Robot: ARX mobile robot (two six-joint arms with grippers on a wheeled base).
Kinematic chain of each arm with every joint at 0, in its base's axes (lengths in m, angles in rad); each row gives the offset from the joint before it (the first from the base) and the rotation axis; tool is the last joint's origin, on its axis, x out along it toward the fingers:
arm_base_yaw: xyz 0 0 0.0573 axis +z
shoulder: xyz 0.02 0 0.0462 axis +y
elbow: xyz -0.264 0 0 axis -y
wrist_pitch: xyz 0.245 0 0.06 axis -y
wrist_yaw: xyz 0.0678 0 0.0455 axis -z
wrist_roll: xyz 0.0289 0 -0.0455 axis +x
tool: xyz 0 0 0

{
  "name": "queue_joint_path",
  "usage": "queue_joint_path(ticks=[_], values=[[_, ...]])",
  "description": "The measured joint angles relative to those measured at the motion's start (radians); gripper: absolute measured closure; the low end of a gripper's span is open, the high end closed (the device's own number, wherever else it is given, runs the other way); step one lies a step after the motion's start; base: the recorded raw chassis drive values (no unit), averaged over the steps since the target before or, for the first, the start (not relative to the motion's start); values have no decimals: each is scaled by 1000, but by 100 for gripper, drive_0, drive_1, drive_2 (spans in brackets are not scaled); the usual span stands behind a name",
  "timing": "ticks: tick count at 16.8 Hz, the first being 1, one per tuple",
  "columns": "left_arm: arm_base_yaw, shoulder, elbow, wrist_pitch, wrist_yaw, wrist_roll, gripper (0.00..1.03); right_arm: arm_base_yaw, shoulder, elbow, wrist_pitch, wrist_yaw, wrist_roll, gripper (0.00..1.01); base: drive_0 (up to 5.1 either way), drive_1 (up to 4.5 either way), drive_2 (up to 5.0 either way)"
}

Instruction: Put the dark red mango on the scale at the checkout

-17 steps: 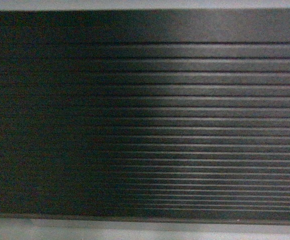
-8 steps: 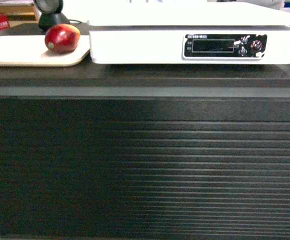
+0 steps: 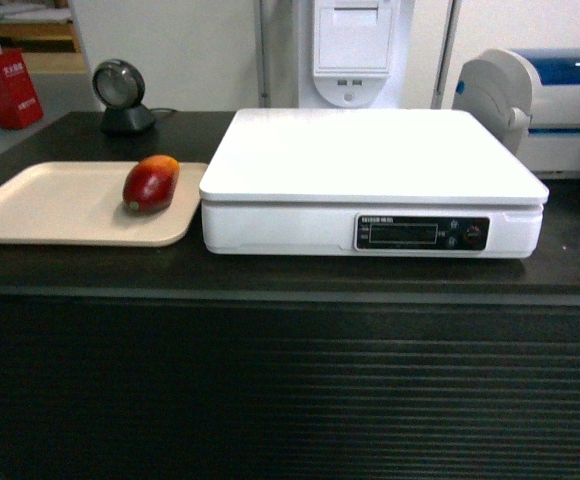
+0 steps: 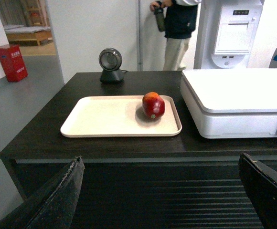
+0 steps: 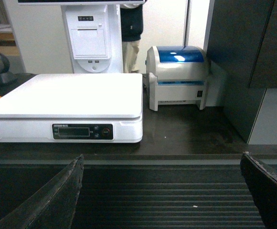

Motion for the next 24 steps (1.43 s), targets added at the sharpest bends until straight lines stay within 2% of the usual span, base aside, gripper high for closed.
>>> queue_joint_path(ticks=[19, 20, 21, 22, 23, 24], values=[[0, 0, 0, -4, 1, 0, 5, 0, 0, 0, -5, 0, 1, 3, 0, 0, 0], [-6, 3, 1, -14, -19, 6, 5, 0, 0, 0, -5, 0, 1, 3, 0, 0, 0], [-89, 65, 24, -55, -212, 39, 5, 0, 0, 0, -5, 2, 1, 3, 0, 0, 0], [-103, 140, 45, -23, -312, 66, 5, 0, 0, 0, -5, -1, 1, 3, 0, 0, 0], [-68, 173, 60, 8, -349, 87, 5, 0, 0, 0, -4, 2, 1, 3, 0, 0, 0], [-17, 198, 78, 48, -331, 97, 5, 0, 0, 0, -5, 1, 1, 3, 0, 0, 0]])
